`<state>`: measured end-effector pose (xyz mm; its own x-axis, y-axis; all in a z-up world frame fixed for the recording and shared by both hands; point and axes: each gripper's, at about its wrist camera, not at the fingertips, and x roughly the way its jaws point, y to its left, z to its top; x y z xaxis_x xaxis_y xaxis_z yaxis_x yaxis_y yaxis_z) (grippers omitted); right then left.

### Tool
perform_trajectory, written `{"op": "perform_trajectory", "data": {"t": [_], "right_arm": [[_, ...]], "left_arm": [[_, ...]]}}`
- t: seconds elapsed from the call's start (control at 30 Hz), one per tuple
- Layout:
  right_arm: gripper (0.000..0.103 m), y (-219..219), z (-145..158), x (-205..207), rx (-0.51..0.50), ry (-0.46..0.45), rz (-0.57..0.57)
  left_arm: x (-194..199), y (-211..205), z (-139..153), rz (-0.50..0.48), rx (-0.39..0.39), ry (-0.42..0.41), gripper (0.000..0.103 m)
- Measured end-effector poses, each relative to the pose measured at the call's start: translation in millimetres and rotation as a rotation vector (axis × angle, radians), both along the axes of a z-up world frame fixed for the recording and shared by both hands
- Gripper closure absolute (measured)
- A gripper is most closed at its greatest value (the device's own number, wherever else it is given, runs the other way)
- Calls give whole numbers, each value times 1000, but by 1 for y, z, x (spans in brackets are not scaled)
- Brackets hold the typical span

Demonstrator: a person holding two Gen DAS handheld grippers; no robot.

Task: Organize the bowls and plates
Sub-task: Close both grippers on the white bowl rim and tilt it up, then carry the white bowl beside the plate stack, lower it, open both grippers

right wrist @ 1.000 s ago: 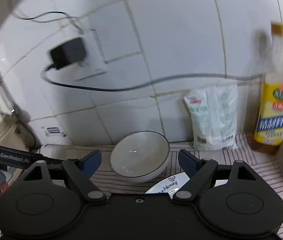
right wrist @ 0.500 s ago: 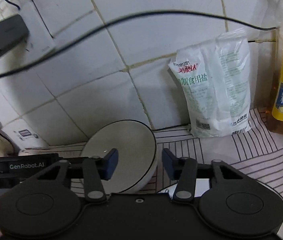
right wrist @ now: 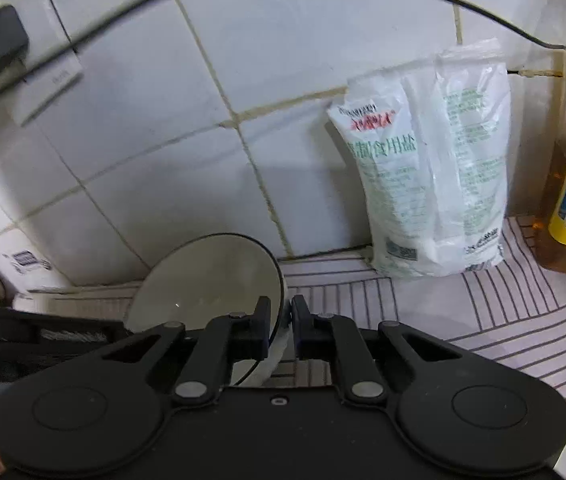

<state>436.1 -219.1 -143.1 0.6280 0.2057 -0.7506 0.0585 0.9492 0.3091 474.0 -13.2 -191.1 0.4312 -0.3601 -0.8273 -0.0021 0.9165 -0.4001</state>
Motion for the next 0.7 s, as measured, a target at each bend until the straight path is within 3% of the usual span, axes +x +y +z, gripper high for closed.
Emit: {"op": "perform_trajectory", "data": {"t": [0.1, 0.4, 0.7], "right_arm": [[90, 5, 5, -1, -28, 10, 23], [90, 7, 23, -22, 47, 31, 31], [90, 16, 62, -53, 76, 14, 57]], "left_arm": [[-5, -4, 4, 6, 22, 6, 93], [-31, 14, 34, 20, 22, 17, 93], [-73, 26, 72, 5, 58, 16, 93]]}}
